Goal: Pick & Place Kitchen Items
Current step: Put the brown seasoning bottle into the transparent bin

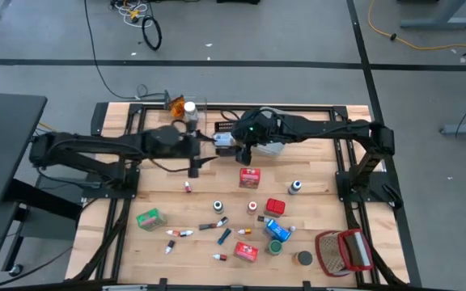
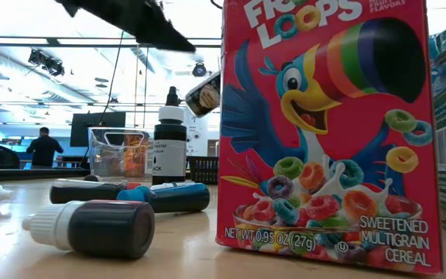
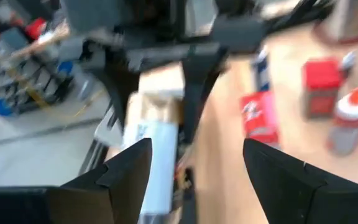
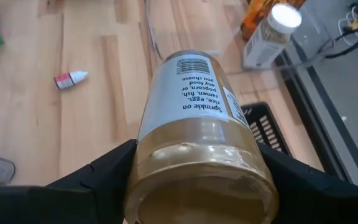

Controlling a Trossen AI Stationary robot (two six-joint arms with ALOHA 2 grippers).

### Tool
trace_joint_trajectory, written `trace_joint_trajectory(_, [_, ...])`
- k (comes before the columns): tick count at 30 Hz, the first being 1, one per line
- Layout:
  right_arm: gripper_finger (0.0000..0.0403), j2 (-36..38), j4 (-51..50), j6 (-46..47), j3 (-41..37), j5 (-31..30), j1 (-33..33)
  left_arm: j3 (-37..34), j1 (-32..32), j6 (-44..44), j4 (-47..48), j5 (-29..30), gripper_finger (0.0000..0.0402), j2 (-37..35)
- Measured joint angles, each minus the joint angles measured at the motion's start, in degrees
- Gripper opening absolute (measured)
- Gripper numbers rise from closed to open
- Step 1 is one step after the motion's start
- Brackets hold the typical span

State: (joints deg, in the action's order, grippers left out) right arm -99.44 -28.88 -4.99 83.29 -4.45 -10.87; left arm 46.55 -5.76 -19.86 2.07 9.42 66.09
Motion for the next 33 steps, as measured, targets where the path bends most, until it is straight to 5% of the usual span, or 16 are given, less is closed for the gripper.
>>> trace_joint_trajectory(4, [0.0287,0.0,-2.35,-0.02,0.0,-0.44,0.07,3.92,-0.04,-1.03,1.55,4.69,0.0259,5.77])
trace_joint_trajectory(11, [0.0287,0.0,-3.25,0.68,-0.02,-0.52,0.43,10.34,0.02,-1.59,6.38,3.55,0.0259,13.67])
trace_joint_trajectory(20, [0.0289,0.01,-4.7,0.94,-0.06,-1.31,2.01,12.25,0.03,-3.86,5.89,17.24,0.0259,16.51])
trace_joint_trajectory(33, [0.0289,0.05,-4.6,1.19,-0.11,-0.94,2.27,12.25,0.35,-6.8,6.77,10.7,0.0265,16.03])
